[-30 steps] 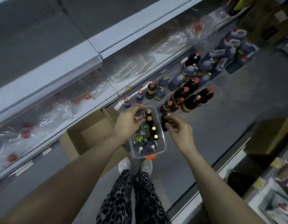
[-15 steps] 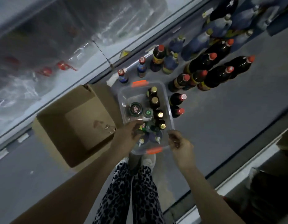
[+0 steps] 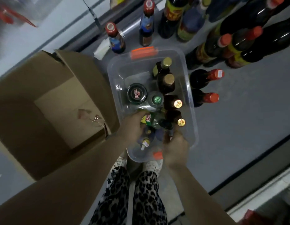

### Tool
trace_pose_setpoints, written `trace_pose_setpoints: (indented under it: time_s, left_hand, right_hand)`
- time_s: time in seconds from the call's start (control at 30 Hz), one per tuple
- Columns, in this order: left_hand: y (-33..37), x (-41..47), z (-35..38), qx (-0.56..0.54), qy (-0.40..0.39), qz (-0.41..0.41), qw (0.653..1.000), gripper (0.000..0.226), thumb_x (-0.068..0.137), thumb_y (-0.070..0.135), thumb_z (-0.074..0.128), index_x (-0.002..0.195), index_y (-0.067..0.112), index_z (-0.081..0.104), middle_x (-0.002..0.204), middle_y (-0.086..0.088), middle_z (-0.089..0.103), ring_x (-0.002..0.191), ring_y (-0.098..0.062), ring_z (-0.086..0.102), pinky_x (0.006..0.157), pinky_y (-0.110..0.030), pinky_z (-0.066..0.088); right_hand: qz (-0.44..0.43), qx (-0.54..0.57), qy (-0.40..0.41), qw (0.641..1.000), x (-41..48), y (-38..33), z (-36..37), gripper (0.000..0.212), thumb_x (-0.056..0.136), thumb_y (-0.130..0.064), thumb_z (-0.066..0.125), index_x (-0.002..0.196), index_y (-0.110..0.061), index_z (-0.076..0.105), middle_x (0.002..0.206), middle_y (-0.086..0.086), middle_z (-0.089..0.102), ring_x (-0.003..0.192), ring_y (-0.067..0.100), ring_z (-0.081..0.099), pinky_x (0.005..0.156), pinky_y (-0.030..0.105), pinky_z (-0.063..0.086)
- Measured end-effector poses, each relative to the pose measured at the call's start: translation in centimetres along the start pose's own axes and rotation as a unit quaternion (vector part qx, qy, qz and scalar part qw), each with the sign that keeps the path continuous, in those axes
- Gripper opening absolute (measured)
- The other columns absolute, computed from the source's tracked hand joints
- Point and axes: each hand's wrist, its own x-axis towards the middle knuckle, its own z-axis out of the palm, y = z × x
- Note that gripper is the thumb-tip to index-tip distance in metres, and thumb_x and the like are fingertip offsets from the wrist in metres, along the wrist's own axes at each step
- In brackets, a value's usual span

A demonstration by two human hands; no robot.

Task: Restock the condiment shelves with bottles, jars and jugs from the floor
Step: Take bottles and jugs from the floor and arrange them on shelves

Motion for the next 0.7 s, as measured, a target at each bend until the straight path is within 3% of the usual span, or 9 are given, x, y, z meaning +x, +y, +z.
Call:
trace_pose_setpoints:
  time_s: [0.17,0.33,0.43,0.53,0.7]
  left_hand:
    - [-1.5,2.7,1.6,0.044,-0.043,0.017,0.998,0.063,0.086,-0.004,0.061,0.144,0.019,0.049,0.145,-0.01,0.051,0.134,-0.029,0.045,0.107,-0.029,0.035]
    - [-2.1,3.9,2.2,0.06,-0.062,0.022,0.996,0.067,0.086,0.001,0.063,0.147,0.022,0.043,0.15,-0.008,0.044,0.135,-0.03,0.043,0.108,-0.032,0.036]
    - [-2.9,4.2,1.9,0.07,-0.039,-0.002,0.997,0.067,0.088,0.005,0.063,0.147,0.028,0.042,0.15,-0.007,0.038,0.133,-0.031,0.045,0.107,-0.034,0.038]
    - [-3.0,4.0,1.6,0.072,-0.055,0.01,0.996,0.063,0.09,0.013,0.062,0.147,0.028,0.041,0.148,-0.011,0.038,0.132,-0.034,0.045,0.106,-0.037,0.04]
    - [-2.9,4.2,1.1,0.084,-0.057,-0.019,0.995,0.067,0.089,0.014,0.065,0.149,0.026,0.038,0.148,-0.01,0.036,0.129,-0.034,0.048,0.103,-0.041,0.043]
  right_hand:
    - [-0.024,0.023,0.059,0.998,-0.1,0.4,2.4,0.045,0.095,-0.01,0.06,0.139,-0.009,0.049,0.108,0.017,0.07,0.096,0.041,0.064,0.074,0.039,0.046]
    - [-0.044,0.087,0.094,0.991,-0.2,-0.8,3.5,0.037,0.097,-0.016,0.061,0.134,-0.014,0.058,0.117,0.008,0.069,0.102,0.029,0.067,0.082,0.034,0.052]
    - [-0.073,0.091,0.081,0.99,0.2,-2.5,4.4,0.042,0.095,-0.017,0.067,0.136,-0.015,0.058,0.115,0.007,0.071,0.101,0.026,0.067,0.085,0.031,0.051]
    - [-0.033,0.112,0.05,0.992,1.4,-3.8,5.2,0.047,0.092,-0.016,0.071,0.136,-0.015,0.056,0.116,0.008,0.072,0.106,0.027,0.067,0.088,0.032,0.051]
    - [-0.058,0.121,0.053,0.989,2.4,-4.8,5.1,0.037,0.087,-0.005,0.074,0.121,-0.005,0.061,0.109,0.01,0.073,0.103,0.028,0.068,0.09,0.038,0.052]
